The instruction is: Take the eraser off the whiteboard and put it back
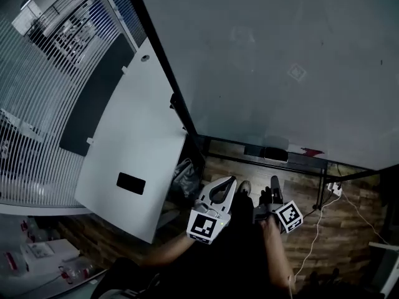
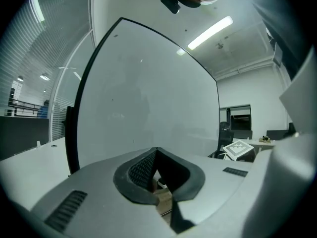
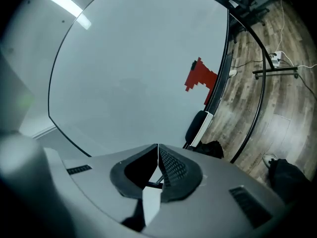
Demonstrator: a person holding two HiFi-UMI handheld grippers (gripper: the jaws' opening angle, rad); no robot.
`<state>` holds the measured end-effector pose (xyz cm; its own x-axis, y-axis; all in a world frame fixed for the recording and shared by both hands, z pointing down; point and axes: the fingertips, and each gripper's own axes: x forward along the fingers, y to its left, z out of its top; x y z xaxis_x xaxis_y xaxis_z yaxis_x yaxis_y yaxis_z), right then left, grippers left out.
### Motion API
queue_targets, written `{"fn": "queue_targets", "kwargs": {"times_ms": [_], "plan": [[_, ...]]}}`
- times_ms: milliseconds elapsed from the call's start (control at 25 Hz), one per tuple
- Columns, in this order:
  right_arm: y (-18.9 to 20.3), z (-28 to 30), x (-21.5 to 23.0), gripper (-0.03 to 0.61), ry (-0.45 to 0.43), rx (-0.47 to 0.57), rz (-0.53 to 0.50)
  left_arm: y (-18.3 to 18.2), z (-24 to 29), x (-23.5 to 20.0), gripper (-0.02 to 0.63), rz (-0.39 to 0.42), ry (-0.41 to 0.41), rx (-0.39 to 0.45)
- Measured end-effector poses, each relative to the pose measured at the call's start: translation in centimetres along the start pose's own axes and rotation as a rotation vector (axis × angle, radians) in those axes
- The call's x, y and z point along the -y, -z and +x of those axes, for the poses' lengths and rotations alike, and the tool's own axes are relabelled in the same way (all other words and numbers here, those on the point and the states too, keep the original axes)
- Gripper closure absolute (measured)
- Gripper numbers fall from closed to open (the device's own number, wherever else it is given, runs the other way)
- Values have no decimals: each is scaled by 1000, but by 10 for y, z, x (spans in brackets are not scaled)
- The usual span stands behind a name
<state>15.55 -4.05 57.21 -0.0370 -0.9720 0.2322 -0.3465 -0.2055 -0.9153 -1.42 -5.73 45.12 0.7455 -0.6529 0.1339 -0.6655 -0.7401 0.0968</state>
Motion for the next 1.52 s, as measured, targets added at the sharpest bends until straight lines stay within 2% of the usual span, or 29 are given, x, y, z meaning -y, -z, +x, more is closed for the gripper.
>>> {"fn": "queue_targets", "kwargs": {"times_ms": [120,200,280,480,560,640,760,880,960,1120,1320,1520], "plan": [[2,-22,-18,563,5,12,-67,-11,-18,-4,617,-20,0,25],[1,-32,-33,563,2,18,-166,-15,-25,-3,617,-26,10,33],[-2,-44,-48,563,-1,28,-308,-20,-31,0,617,-28,22,43],[-15,-76,-98,563,-9,86,-746,-30,-40,18,617,-35,49,55],[-21,-86,-116,563,-23,121,-863,-35,-39,26,617,-13,55,58],[-24,-95,-127,563,-45,148,-928,-37,-37,33,617,6,52,61],[-24,-106,-132,563,-74,157,-978,-37,-36,45,617,-9,44,64],[-25,-114,-126,563,-91,154,-999,-25,-34,58,617,9,45,51],[-23,-118,-119,563,-85,139,-997,-21,-31,63,617,30,43,37],[-23,-124,-113,563,-72,115,-1011,-25,-30,69,617,9,31,36],[-27,-122,-117,565,-94,128,-978,-23,-30,73,617,15,14,32],[-27,-119,-113,565,-83,103,-990,-21,-28,72,617,19,4,25]]}}
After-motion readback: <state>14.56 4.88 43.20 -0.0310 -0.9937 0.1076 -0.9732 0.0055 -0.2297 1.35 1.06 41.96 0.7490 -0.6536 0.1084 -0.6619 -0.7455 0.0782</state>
